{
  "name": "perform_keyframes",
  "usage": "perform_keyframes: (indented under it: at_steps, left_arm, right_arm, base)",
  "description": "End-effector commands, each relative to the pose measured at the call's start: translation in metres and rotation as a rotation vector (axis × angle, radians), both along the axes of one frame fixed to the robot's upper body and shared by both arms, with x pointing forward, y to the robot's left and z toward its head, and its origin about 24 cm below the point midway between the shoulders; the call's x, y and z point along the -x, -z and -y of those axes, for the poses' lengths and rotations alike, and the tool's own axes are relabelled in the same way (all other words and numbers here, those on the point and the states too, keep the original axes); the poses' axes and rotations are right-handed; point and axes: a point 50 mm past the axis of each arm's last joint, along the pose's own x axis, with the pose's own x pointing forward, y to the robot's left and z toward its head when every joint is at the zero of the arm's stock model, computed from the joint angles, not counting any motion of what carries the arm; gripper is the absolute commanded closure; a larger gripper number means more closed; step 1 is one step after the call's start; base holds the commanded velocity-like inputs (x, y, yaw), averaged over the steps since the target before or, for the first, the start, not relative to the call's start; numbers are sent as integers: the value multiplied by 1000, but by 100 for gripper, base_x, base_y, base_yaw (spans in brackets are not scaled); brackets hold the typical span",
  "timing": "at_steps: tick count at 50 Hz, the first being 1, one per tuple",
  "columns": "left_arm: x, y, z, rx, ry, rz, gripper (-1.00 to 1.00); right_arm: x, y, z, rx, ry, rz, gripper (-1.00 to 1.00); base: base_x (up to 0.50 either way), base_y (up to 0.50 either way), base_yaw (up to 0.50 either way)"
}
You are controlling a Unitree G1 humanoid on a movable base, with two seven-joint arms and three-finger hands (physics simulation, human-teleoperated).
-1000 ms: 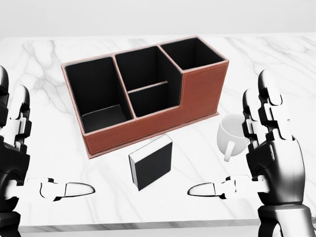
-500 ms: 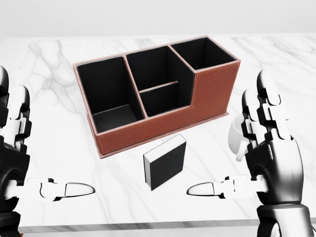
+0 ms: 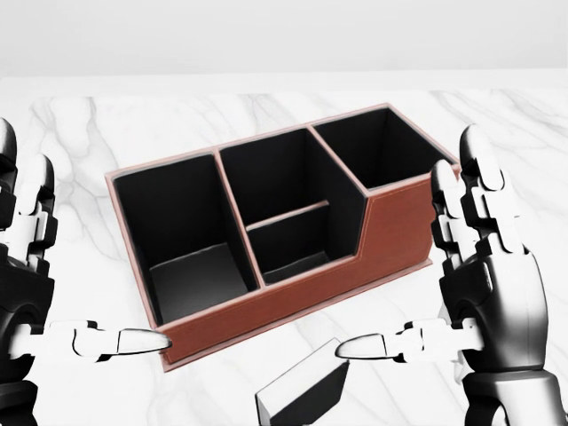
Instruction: Pick up the book and place it in the front compartment of the caddy.
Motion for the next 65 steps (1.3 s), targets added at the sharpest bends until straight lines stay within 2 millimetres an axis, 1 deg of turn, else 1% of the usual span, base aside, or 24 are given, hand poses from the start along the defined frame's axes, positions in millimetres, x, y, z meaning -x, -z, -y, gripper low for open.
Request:
perform_keyframes:
  at_steps: [1,10,13,26,29,34,38,52,58,62,65]
  left_arm:
    - [0,-1,0,0,0,4,-100]
    - [0,0,0,0,1,1,-100]
    - [0,0,0,1,0,1,-100]
    - [1,-1,0,1,2,5,-100]
    - [0,-1,0,1,1,5,-100]
    - [0,0,0,1,1,2,-100]
    - [0,0,0,1,2,2,-100]
    - [1,-1,0,0,3,4,-100]
    - [1,-2,0,0,2,8,-100]
    - [1,0,1,0,3,2,-100]
    - [1,0,1,0,4,-1,-100]
  right_arm:
    - [0,0,-1,-2,-3,-1,-100]
    - [0,0,0,-1,1,0,-100]
    - [-2,3,0,7,17,-14,-100]
    - [-4,3,0,13,28,-17,-100]
    - [-1,1,0,-9,-6,-2,-100]
    - [0,1,-1,5,-1,-5,-100]
    - [-3,3,0,6,18,-13,-100]
    - [-1,-6,-1,34,31,25,-100]
    - [-3,-10,2,44,47,43,-100]
    - [-4,-16,6,51,60,70,-100]
    - [-5,-16,7,54,67,72,-100]
  base:
    - [50,0,0]
    - [50,0,0]
    - [41,0,0]
    - [0,0,0]
    - [0,0,0]
    - [45,0,0]
    - [5,0,0]
    - [0,0,0]
    - [0,0,0]
    - [0,0,0]
    - [0,0,0]
